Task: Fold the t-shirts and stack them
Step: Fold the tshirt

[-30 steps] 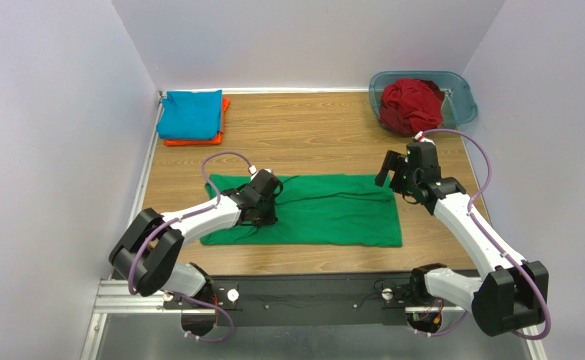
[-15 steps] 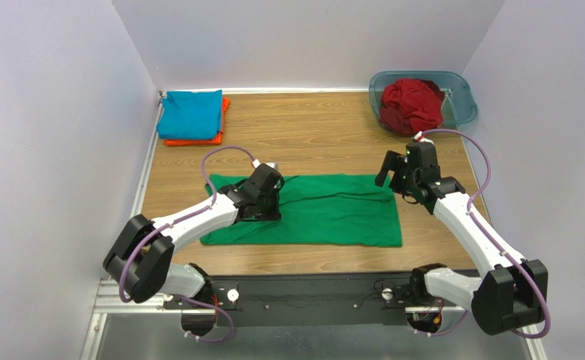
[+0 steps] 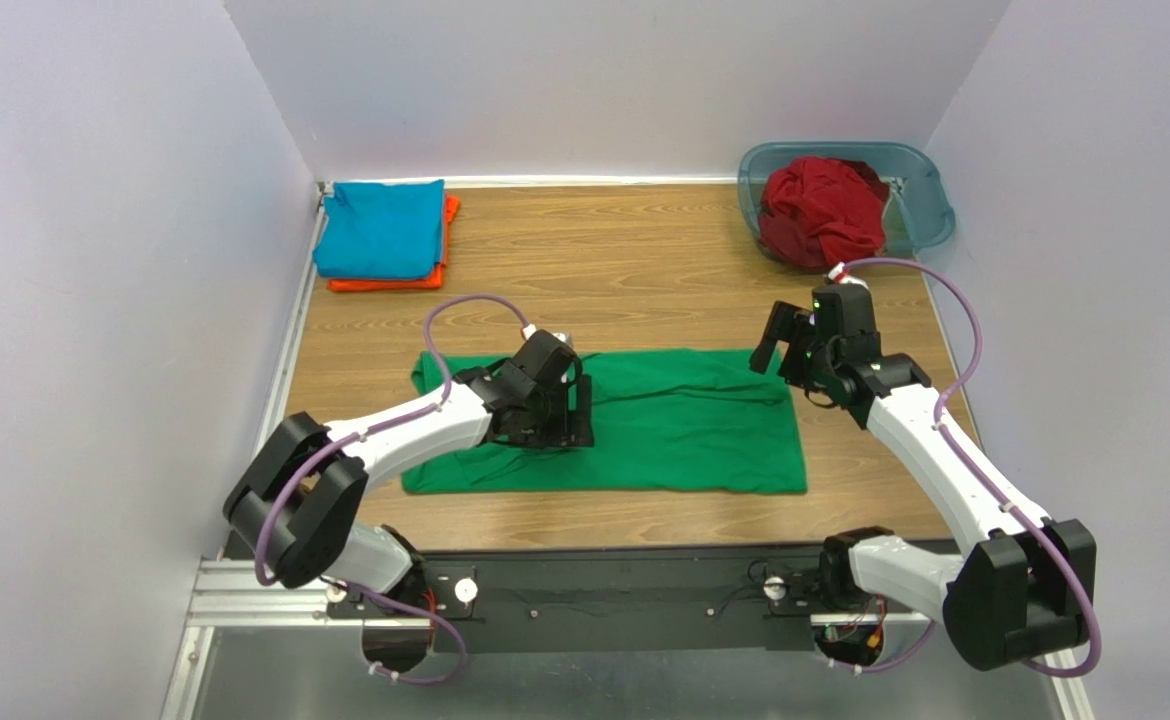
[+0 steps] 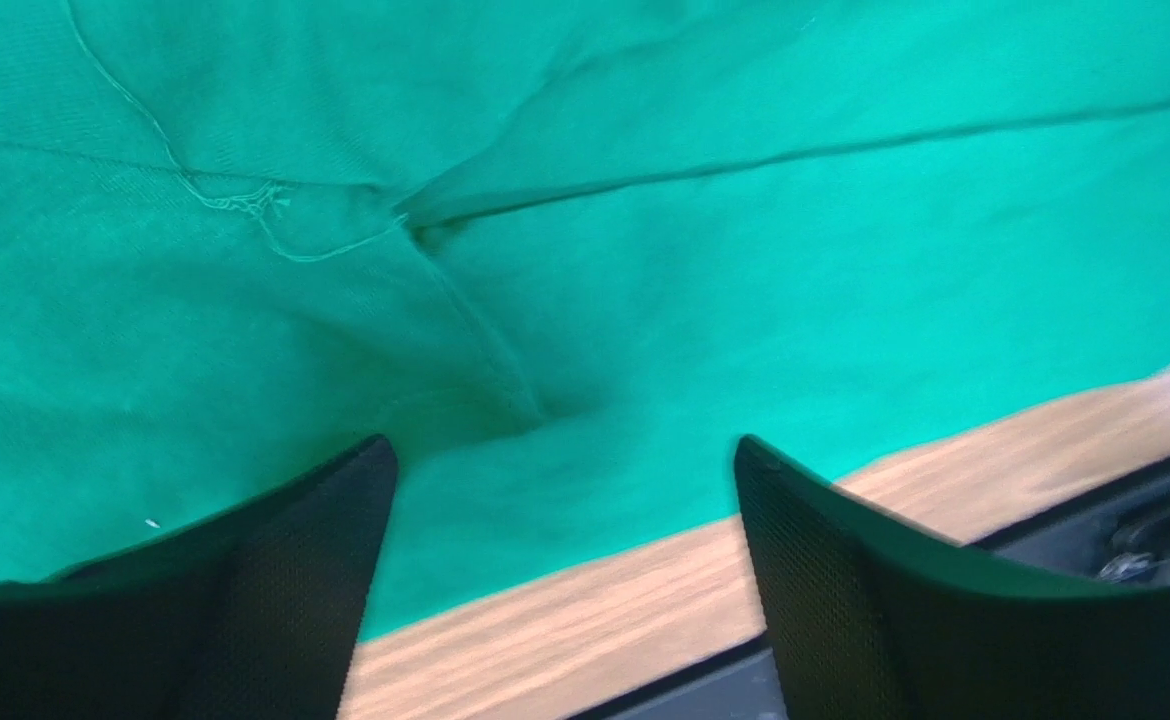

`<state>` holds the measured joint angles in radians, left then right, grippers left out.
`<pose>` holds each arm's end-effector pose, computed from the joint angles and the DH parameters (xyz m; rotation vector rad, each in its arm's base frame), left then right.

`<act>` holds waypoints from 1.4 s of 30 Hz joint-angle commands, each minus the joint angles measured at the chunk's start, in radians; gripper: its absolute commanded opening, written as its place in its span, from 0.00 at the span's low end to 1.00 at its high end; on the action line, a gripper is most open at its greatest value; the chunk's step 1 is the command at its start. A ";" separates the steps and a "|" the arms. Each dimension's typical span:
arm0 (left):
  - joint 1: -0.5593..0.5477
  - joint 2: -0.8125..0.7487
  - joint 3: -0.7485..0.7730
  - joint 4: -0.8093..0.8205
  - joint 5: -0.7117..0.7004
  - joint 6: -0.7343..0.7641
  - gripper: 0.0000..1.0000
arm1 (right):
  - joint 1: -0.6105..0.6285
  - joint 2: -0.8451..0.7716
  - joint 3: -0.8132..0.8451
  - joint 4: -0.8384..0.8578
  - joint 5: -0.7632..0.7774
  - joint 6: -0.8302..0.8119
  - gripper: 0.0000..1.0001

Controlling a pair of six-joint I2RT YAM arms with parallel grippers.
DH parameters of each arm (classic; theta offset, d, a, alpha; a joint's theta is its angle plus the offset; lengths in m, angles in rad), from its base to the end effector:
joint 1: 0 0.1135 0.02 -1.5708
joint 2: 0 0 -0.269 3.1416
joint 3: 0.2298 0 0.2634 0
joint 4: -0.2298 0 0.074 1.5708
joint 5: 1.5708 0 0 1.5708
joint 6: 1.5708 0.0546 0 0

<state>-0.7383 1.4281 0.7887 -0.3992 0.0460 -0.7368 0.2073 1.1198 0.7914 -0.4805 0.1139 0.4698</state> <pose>0.2117 -0.1961 0.1641 0.0192 2.7261 -0.5461 0.2493 0.0461 0.2369 0.3654 2.3529 0.1886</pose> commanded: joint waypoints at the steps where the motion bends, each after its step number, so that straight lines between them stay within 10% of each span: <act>1: -0.007 -0.096 0.040 -0.012 -0.005 0.007 0.93 | -0.006 -0.008 0.008 -0.007 -0.037 -0.019 1.00; 9: 0.039 -0.264 -0.006 -0.064 -0.153 -0.044 0.98 | -0.005 0.109 0.016 0.054 -0.198 -0.065 1.00; 17: 0.273 -0.291 -0.192 0.160 -0.009 -0.030 0.98 | 0.041 0.277 0.081 0.141 -0.273 -0.080 1.00; 31: 0.408 0.012 -0.172 0.327 0.020 0.016 0.98 | 0.112 0.493 0.128 0.209 -0.267 -0.097 1.00; 42: 0.412 0.460 0.283 0.336 0.029 0.063 0.98 | 0.147 0.221 -0.156 0.145 -0.307 0.010 1.00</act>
<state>-0.3264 1.7317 0.9630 -0.0341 0.0597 -0.7059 0.3267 1.4242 0.7090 -0.2684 -0.1516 0.4370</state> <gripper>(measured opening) 0.983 0.998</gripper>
